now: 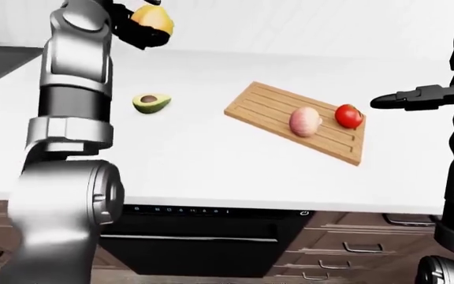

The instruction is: Place the avocado, onion, tomato and bell pepper on the cutting board.

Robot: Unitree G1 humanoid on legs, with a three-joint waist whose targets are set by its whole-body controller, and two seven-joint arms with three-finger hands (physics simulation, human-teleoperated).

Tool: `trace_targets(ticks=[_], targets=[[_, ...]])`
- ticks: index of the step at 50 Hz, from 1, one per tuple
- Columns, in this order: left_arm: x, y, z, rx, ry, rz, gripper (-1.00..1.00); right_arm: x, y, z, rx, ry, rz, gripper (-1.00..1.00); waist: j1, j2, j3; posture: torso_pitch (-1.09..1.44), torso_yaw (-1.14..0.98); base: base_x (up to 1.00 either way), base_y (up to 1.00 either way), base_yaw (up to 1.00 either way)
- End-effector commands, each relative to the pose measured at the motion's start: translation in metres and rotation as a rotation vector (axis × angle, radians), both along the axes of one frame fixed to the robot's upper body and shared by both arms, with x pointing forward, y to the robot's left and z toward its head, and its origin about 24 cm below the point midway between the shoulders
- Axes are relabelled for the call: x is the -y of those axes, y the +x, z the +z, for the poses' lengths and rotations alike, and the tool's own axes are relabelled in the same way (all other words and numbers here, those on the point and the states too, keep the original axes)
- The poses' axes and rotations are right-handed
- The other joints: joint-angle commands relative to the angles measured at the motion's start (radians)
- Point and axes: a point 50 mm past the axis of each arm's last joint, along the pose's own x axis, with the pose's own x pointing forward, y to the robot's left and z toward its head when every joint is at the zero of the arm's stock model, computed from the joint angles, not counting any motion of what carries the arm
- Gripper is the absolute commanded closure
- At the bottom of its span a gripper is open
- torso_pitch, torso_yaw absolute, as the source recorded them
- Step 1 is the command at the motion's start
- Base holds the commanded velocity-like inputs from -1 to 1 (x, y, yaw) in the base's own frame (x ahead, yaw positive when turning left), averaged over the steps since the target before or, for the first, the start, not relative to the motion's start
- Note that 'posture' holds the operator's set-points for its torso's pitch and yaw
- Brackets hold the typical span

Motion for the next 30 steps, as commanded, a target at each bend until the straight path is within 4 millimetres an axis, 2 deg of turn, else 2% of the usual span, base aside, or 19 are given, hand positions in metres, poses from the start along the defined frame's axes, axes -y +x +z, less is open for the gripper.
trace_targets(ticks=[1, 3, 6, 7, 8, 15, 21, 24, 25, 30], targets=[[0.011, -0.005, 0.033, 0.145, 0.017, -0.036, 0.73, -0.001, -0.007, 0.019, 0.084, -0.036, -0.008, -1.0, 0.003, -0.005, -0.03, 0.0, 0.0, 0.0, 0.0, 0.0], [0.023, 0.0, 0.033, 0.141, 0.01, -0.067, 0.74, -0.001, -0.008, 0.02, 0.085, -0.035, -0.006, -1.0, 0.002, -0.008, -0.031, 0.0, 0.0, 0.0, 0.0, 0.0], [0.026, 0.002, 0.032, 0.139, 0.005, -0.076, 0.74, -0.001, -0.009, 0.02, 0.085, -0.036, -0.007, -1.0, 0.002, -0.012, -0.031, 0.0, 0.0, 0.0, 0.0, 0.0], [0.041, 0.006, 0.026, 0.126, -0.007, -0.118, 0.76, 0.0, -0.009, 0.02, 0.086, -0.037, -0.007, -1.0, 0.001, -0.012, -0.031, 0.0, 0.0, 0.0, 0.0, 0.0], [0.047, 0.007, 0.025, 0.124, -0.004, -0.133, 0.76, 0.0, -0.009, 0.02, 0.086, -0.036, -0.006, -1.0, 0.0, -0.014, -0.031, 0.0, 0.0, 0.0, 0.0, 0.0], [0.079, 0.011, 0.02, 0.112, -0.002, -0.214, 0.77, 0.0, -0.008, 0.02, 0.085, -0.037, -0.004, -1.0, 0.003, -0.024, -0.032, 0.0, 0.0, 0.0, 0.0, 0.0], [0.099, 0.013, 0.009, 0.087, -0.049, -0.276, 0.79, 0.0, -0.007, 0.019, 0.084, -0.037, -0.004, -1.0, 0.003, -0.028, -0.032, 0.0, 0.0, 0.0, 0.0, 0.0], [0.106, 0.013, 0.006, 0.08, -0.066, -0.293, 0.87, 0.0, -0.006, 0.018, 0.083, -0.036, -0.005, -1.0, 0.004, -0.03, -0.033, 0.0, 0.0, 0.0, 0.0, 0.0], [0.109, 0.013, 0.006, 0.077, -0.069, -0.305, 0.96, 0.0, -0.006, 0.018, 0.083, -0.035, -0.005, -1.0, 0.004, -0.031, -0.033, 0.0, 0.0, 0.0, 0.0, 0.0], [0.123, 0.013, 0.001, 0.056, -0.079, -0.343, 1.0, -0.001, -0.005, 0.018, 0.083, -0.034, -0.006, -1.0, 0.005, -0.035, -0.033, 0.0, 0.0, 0.0, 0.0, 0.0]])
